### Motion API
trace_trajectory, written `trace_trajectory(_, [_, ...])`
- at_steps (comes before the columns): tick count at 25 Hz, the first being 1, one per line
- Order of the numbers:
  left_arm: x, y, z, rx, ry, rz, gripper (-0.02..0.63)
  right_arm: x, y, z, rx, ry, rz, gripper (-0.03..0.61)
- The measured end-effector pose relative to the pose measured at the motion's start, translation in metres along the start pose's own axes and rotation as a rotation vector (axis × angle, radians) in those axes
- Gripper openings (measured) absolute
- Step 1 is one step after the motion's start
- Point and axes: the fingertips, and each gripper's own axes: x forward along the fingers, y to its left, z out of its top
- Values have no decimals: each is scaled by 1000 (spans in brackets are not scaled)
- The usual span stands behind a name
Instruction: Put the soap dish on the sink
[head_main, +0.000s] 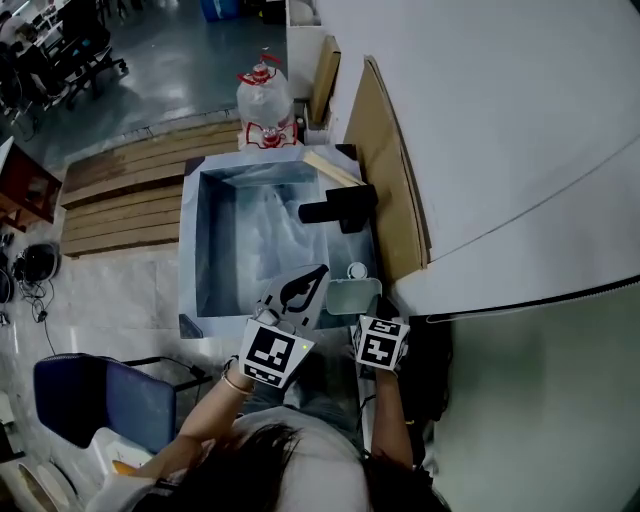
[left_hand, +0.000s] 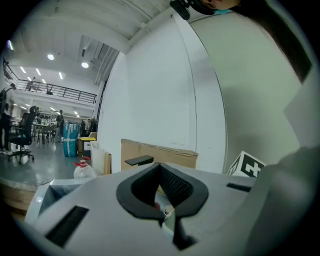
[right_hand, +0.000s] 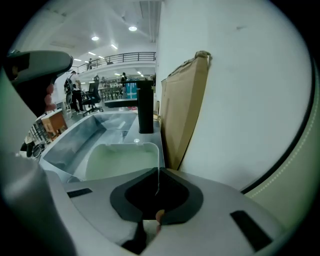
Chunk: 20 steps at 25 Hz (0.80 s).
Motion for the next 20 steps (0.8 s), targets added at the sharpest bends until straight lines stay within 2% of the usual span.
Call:
trace_trajectory(9, [11, 1, -12, -17, 25, -22, 8, 17, -3, -17, 10, 73, -3, 28])
trace_trajectory(20, [18, 1, -20, -35, 47, -29, 8, 24, -6, -19, 26, 107, -11, 29])
